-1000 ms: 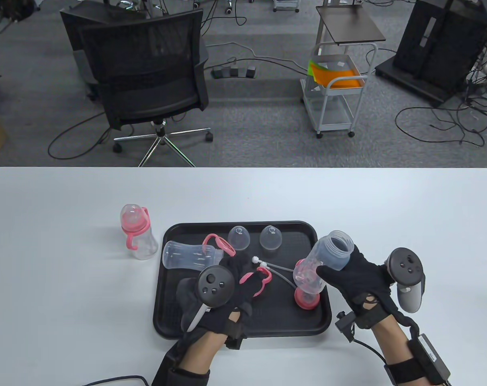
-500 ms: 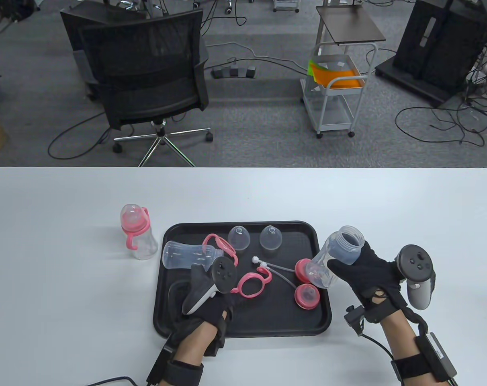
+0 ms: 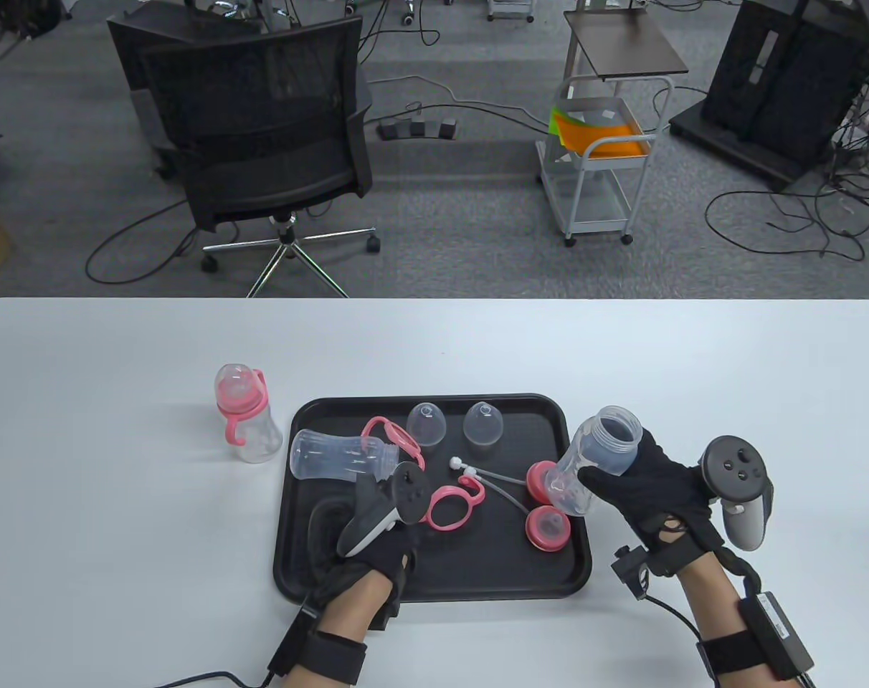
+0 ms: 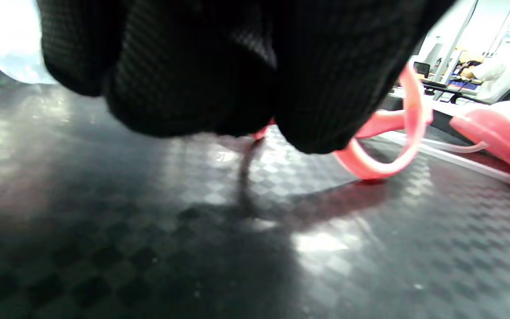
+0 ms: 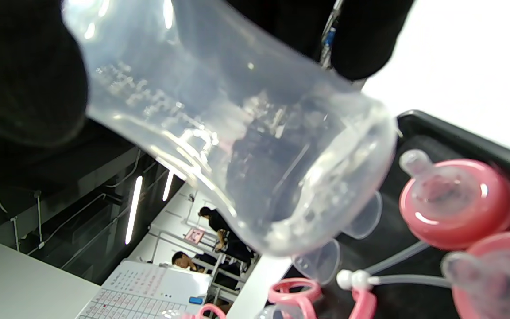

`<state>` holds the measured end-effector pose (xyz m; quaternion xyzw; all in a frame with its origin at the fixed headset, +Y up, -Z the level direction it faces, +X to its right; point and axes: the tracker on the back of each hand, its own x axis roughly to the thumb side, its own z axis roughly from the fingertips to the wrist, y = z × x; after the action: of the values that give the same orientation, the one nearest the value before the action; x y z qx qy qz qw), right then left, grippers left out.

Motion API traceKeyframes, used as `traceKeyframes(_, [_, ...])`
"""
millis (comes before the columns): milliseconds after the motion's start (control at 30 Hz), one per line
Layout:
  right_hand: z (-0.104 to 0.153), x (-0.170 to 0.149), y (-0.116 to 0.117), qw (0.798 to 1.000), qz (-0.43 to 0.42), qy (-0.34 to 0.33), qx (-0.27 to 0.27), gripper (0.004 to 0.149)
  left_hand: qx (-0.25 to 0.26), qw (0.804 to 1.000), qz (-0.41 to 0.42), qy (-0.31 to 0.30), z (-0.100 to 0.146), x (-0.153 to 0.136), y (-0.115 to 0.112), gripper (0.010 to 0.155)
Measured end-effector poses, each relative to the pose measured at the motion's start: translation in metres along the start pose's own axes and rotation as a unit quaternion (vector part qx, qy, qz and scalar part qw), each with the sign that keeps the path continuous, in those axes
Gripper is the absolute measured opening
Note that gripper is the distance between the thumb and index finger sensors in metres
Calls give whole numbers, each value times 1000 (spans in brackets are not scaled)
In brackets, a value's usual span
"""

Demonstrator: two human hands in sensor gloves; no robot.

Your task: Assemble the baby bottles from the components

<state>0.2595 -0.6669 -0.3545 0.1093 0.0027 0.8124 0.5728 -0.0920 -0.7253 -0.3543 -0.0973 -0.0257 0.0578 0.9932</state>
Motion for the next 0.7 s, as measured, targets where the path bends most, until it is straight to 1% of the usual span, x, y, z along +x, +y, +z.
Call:
traceKeyframes(133, [0,0,1,1000,1,-1,2,99,12,1000,-3,-1,-1,3,-3,61])
traceKeyframes(167, [0,0,1,1000,0,0,3,99,5,1000,-12,-3,-1,4,-4,60])
traceKeyframes(267, [0,-1,1,1000,0,1,4,99,13,999,-48,1,-1,8,-6,59])
traceKeyframes(433, [-1,-1,2,1000,1,2,5,99,29,999,-44,-2,0,10,-7,50])
traceKeyframes(533, [-1,-1,2,1000,1,1,6,99,37,999,-39,-10,3,9,-2,48])
traceKeyframes(700, [-1,0,1,1000,-2,-3,5,99,72,997,-17,-28,16,8,17,48])
